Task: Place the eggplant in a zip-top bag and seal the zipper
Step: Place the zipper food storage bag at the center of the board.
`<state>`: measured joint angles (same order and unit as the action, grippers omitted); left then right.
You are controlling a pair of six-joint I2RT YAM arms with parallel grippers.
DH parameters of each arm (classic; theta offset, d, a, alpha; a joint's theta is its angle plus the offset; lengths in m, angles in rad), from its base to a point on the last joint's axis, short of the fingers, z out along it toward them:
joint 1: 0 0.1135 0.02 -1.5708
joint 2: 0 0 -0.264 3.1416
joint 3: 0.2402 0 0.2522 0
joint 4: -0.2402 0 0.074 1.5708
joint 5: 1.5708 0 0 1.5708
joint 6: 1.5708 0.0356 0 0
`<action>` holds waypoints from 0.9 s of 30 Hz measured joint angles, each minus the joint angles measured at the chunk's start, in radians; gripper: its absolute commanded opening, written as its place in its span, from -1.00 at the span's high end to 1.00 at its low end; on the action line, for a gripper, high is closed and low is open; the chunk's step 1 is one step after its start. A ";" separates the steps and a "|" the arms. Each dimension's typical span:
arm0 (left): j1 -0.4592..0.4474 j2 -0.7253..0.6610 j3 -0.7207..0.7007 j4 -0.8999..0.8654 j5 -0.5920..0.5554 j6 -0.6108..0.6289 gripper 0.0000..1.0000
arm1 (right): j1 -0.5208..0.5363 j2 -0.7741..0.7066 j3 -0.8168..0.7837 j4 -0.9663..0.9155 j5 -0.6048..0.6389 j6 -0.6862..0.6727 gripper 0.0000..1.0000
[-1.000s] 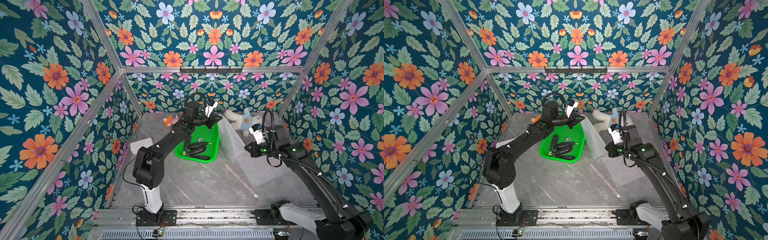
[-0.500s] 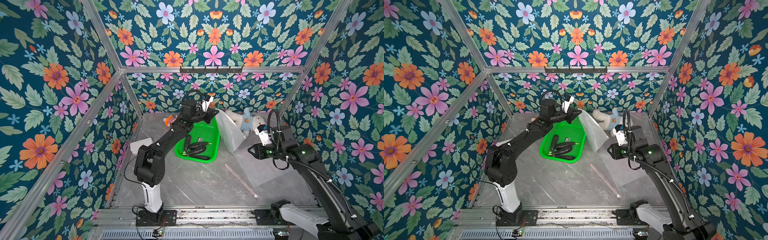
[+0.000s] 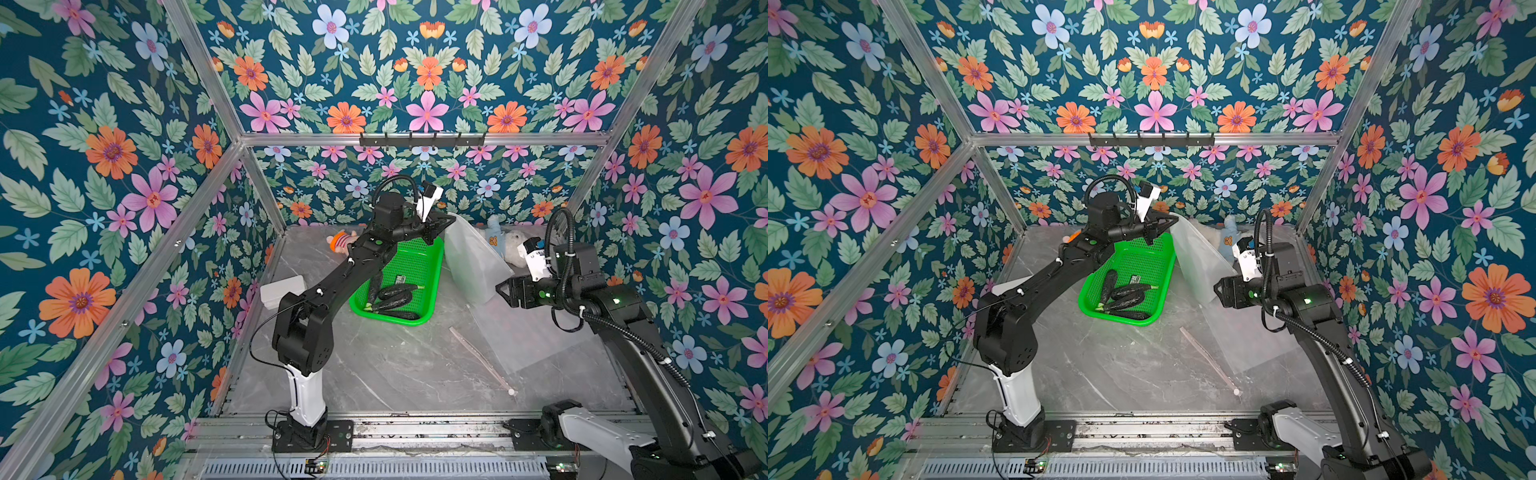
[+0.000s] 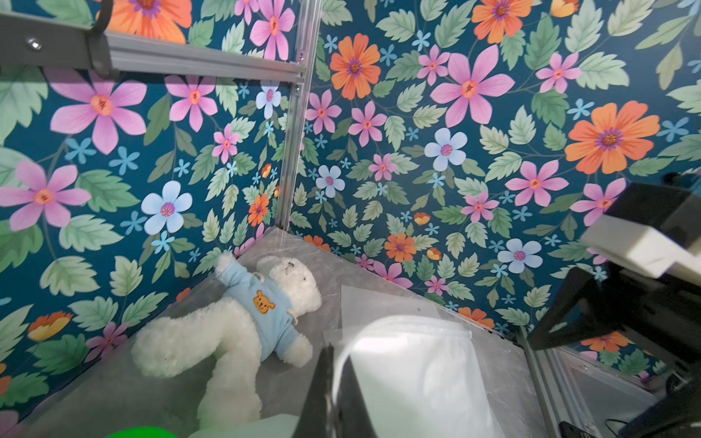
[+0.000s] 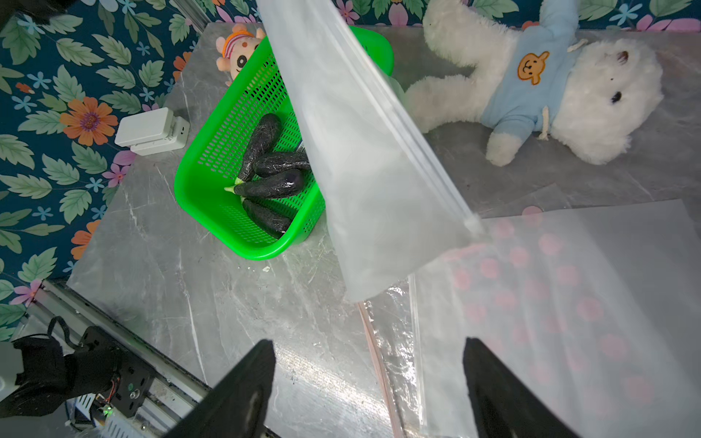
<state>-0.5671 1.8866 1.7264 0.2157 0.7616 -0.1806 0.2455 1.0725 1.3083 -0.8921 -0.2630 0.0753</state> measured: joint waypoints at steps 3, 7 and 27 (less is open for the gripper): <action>-0.017 -0.005 0.061 -0.025 -0.005 0.001 1.00 | -0.014 -0.003 0.001 0.019 0.000 0.000 -0.68; -0.034 -0.048 0.116 -0.071 -0.098 0.001 1.00 | -0.041 -0.018 -0.018 0.062 0.002 0.031 -0.69; 0.068 -0.448 0.042 -0.385 -0.708 -0.132 1.00 | -0.046 0.019 -0.128 0.217 -0.084 0.130 -0.68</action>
<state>-0.4992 1.4384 1.7683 -0.1688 0.0532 -0.3126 0.1997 1.0920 1.1805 -0.6746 -0.3473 0.2058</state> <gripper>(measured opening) 0.050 0.842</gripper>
